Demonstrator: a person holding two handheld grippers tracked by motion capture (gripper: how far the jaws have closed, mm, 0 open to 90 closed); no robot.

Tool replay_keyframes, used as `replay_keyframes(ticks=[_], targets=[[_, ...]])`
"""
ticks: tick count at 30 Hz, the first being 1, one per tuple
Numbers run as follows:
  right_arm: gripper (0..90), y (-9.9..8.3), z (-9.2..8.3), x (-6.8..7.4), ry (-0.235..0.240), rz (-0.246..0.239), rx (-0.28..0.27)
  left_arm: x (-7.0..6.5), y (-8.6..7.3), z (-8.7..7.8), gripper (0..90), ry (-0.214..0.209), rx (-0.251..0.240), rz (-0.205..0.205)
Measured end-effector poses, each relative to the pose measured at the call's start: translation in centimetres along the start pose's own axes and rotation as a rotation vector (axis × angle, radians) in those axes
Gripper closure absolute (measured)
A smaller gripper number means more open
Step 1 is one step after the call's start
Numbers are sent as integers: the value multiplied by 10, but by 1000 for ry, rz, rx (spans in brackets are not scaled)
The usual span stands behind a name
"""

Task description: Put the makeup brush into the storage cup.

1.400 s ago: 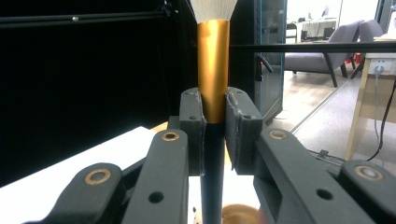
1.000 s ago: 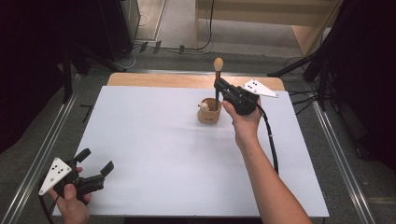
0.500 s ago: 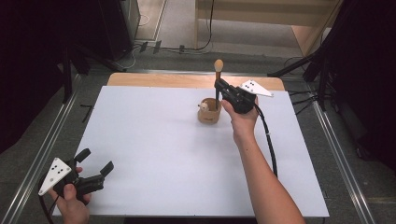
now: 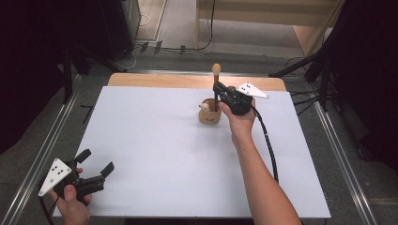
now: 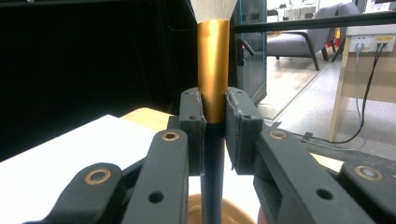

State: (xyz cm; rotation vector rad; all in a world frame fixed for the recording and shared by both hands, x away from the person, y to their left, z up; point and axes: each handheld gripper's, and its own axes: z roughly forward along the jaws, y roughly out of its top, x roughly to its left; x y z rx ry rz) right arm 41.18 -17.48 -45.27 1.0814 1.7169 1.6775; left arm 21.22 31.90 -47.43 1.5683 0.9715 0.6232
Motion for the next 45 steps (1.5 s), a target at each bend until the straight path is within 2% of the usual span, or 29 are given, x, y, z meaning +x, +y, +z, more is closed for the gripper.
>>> replay_keyframes(ticks=[14, 28, 32, 38, 45], targets=[[801, -14, 6, 2, -2, -32, 70, 0, 0, 0, 22, -1, 1, 1], [800, -32, 7, -2, -26, -14, 130, 0, 0, 0, 21, -1, 1, -3], [791, -31, 6, -2, -28, 2, 143, 0, 0, 1, 22, -1, 2, 3], [718, -26, -1, -3, -28, 15, 139, 0, 0, 1, 22, -1, 1, -2], [686, -25, -15, -4, -31, 27, 127, 0, 0, 0, 22, -1, 1, -3]])
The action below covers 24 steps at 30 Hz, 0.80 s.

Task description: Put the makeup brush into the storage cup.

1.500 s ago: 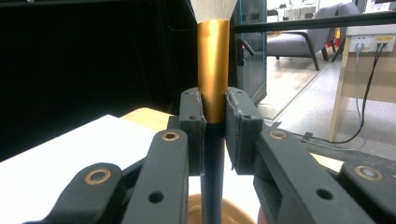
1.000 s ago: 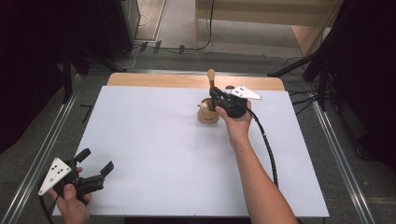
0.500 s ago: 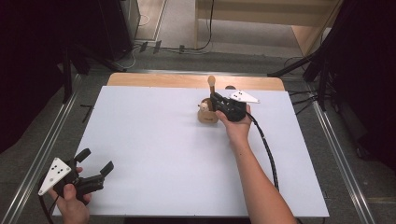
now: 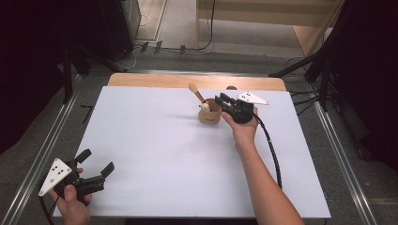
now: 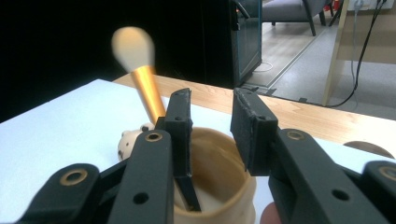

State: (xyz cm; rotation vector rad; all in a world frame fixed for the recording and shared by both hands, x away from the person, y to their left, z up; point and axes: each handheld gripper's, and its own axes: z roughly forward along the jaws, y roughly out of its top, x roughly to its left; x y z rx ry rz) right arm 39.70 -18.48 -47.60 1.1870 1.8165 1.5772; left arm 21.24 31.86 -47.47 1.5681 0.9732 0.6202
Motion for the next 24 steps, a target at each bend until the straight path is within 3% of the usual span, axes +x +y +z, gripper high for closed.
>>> replay_keyframes(ticks=[6, 12, 24], targets=[[591, -2, -16, 0, 21, 41, 1, 0, 0, 0, 22, 1, 1, 1], [534, -1, -37, 2, 39, 19, 7, -1, -1, 1, 22, -1, 2, 0], [396, -4, -76, 8, 71, 31, 1, -2, -1, 1, 22, 1, 6, 3]])
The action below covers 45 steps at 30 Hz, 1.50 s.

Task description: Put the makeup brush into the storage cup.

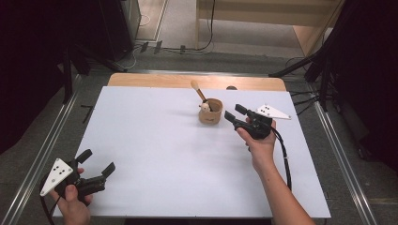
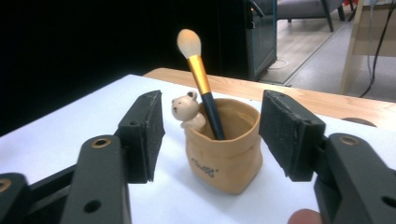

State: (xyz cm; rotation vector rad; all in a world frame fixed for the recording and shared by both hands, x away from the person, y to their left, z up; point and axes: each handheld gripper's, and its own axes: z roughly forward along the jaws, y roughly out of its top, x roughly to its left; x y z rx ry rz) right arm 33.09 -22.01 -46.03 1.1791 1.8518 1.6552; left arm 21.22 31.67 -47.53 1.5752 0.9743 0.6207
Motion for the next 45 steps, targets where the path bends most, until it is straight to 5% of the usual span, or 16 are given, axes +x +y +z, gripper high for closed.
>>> replay_keyframes(ticks=[12, 24, 45], targets=[[298, -9, -35, -2, -12, 7, -2, -1, 0, 1, 22, -2, 5, 5], [9, -19, -64, -2, -22, 5, 49, -1, 0, 0, 22, -1, 6, 8], [0, -51, -111, -8, -76, -2, 70, -1, -1, 0, 21, 3, 9, 10]])
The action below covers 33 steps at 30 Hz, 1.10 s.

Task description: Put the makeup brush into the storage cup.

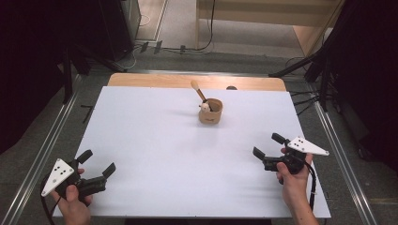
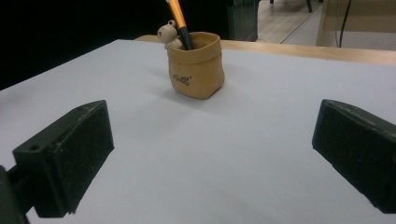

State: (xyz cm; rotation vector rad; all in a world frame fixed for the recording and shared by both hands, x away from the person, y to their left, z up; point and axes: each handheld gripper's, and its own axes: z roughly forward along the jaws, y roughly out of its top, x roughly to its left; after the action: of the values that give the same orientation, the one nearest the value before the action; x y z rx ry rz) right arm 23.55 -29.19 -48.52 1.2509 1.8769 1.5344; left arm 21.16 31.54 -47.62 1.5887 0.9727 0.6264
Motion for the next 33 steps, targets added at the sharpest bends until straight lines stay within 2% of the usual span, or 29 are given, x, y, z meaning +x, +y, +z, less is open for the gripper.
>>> replay_keyframes(ticks=[7, 22, 31, 33], targets=[[0, -8, -14, -1, -4, 1, -2, 1, 0, -1, 22, 3, -1, 1], [0, -21, -44, -5, -55, -5, -9, 0, 1, -1, 21, 2, -4, 3], [0, -31, -65, -6, -63, 13, -18, -1, 2, -2, 22, -1, -7, 7], [0, -34, -71, -5, -77, -4, -9, 0, 2, -3, 22, -1, -9, 4]])
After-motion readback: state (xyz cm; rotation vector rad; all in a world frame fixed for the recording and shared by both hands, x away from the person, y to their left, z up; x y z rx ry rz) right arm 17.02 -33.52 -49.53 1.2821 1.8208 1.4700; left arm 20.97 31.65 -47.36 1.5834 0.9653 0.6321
